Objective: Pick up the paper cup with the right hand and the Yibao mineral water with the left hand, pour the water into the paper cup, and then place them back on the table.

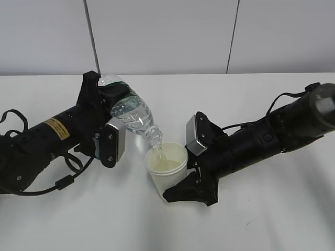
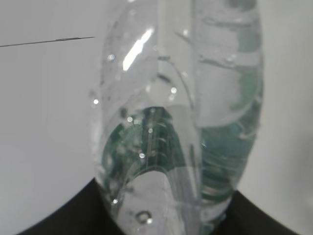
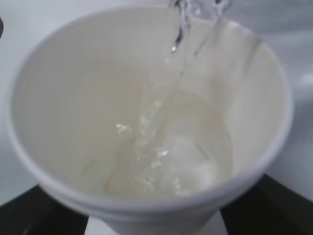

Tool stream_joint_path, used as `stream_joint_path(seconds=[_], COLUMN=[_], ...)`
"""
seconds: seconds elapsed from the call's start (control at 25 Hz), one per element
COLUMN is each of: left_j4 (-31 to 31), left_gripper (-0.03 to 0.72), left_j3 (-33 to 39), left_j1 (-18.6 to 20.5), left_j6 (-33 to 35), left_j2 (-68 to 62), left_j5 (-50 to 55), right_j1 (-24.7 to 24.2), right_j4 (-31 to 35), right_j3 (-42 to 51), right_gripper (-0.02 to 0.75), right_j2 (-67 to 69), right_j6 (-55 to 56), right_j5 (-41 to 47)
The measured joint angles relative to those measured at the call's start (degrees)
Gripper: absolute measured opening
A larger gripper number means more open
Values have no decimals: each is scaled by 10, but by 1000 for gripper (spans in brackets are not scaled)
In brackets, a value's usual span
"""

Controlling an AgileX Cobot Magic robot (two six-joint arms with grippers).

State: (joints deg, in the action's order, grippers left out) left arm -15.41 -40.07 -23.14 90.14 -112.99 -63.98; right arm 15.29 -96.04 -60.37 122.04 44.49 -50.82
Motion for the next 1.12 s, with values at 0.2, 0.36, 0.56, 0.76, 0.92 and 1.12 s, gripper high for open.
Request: stream_joint_path(seconds=[0.2,0.36,0.56,0.76,0.92,1.12], left_j4=[0,0,0,-1,-17,-19], left_gripper=[313,313,313,313,313,313], left_j3=[-2,-2,-2,-2,-2,-2], left_j1=[0,0,0,0,-1,-13], left_j6=[0,0,0,-1,-82,-279], left_j2=[0,0,0,0,0,0], left_j5=[0,0,-2,-4,-4,-4], right_j1=[0,0,0,0,0,0], right_j4=[-1,-1,-1,0,26,49], right_j3=[0,0,0,0,0,0], right_gripper=[529,529,529,529,529,529], right_j2=[0,0,0,0,0,0], right_j6=[0,0,0,-1,-22,-58], right_j5=[0,1,1,2,2,3])
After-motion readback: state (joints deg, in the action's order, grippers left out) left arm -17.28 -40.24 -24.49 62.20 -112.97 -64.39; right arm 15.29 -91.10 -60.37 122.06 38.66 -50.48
